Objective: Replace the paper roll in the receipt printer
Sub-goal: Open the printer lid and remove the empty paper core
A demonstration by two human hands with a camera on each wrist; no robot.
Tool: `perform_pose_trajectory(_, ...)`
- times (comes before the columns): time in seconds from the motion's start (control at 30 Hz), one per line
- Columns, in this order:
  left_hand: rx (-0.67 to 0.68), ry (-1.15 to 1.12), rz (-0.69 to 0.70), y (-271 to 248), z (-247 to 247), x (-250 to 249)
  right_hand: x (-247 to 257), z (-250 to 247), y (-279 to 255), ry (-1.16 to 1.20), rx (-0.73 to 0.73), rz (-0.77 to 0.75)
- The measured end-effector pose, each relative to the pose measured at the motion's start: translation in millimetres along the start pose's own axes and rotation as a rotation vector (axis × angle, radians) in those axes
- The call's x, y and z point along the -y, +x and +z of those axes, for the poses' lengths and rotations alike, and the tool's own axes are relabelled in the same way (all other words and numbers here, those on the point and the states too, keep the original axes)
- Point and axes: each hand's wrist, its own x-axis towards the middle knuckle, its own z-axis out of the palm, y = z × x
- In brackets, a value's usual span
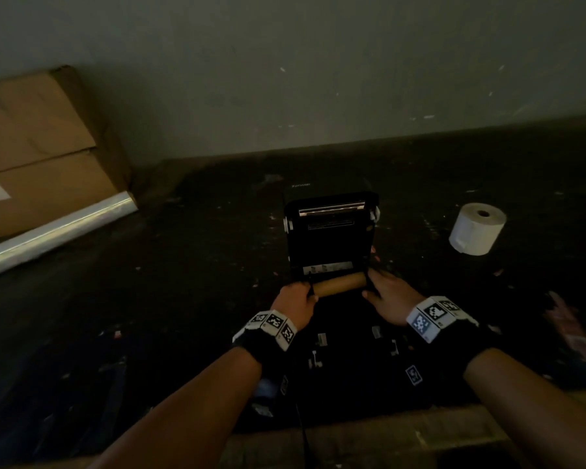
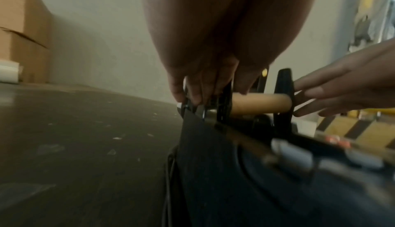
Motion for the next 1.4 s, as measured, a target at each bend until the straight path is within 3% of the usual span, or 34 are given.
perform_pose_trajectory(0.2,-0.104,-0.082,0.121,-10,-27,-15,27,-36,-41,0.164,-0.326,-0.08)
perform_pose_trajectory(0.33,-0.085,-0.155,0.215,-19,-39,-33,31,-59,-74,0.243,-0.508,-0.049)
perform_pose_trajectory(0.53,0.087,-0.414,0.273,-25,-31,-70,10,-65,-120,0.493,-0.623,0.158)
perform_pose_trajectory(0.8,0.226,-0.472,0.394,-23,5,-121,-39,-63,-158,0.998,-0.748,0.335)
perform_pose_trajectory(0.9,0.259,-0.558,0.365,-11,18,-136,-63,-65,-157,1.091,-0.71,0.38)
perform_pose_trajectory(1.2,0.344,-0.811,0.158,58,70,-201,-173,-82,-117,1.086,-0.773,0.491)
perform_pose_trajectory(1.33,0.3,-0.682,0.051,100,97,-217,-225,-91,-104,1.132,-0.773,0.536)
perform_pose_trajectory(1.4,0.267,-0.458,0.007,119,113,-216,-242,-95,-98,1.121,-0.766,0.53)
